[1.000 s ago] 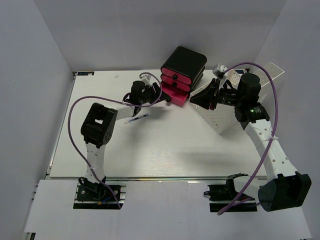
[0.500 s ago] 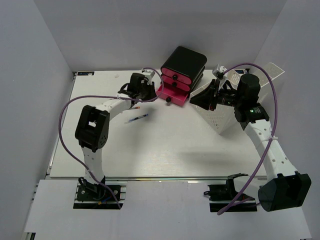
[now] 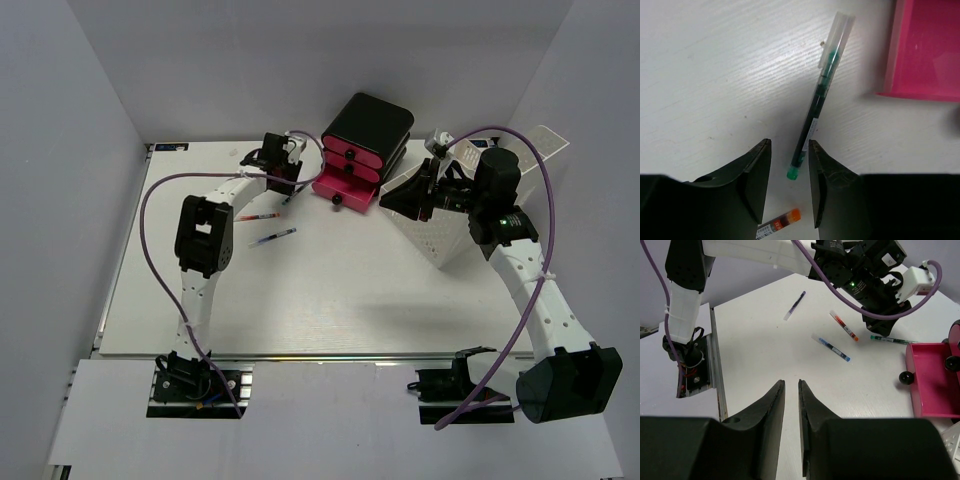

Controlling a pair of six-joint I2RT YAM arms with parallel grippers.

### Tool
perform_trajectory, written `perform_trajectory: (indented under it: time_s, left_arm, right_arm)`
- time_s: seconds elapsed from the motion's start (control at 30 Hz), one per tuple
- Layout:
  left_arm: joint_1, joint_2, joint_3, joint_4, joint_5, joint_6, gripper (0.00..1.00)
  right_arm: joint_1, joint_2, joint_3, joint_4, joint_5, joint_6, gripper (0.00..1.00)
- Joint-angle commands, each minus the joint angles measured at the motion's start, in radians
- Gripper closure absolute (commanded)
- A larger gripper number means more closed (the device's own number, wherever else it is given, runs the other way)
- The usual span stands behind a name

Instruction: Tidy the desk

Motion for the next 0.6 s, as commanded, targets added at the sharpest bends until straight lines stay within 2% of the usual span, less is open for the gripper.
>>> perform_trajectory:
  time_s: [0.0,0.27,0.57]
  left_arm:
    - [-0.005,-0.027,0.032,-0.036,-0.022,0.056,0.53]
    - [-0.005,-0.037,-0.022,0.038,0.002,0.064,0.53]
    - [-0.023,-0.004,0.009,0.045,0.008,0.07,0.53]
  right_arm:
    - [-0.005,0.002,0.001,0.036,-0.014,-0.003,0.77]
    - [-0.006,0.002,0.001,0.035,-0.013,-0.005,0.77]
    - [-0.008,0.004,0.001,0.035,-0.013,-0.005,0.77]
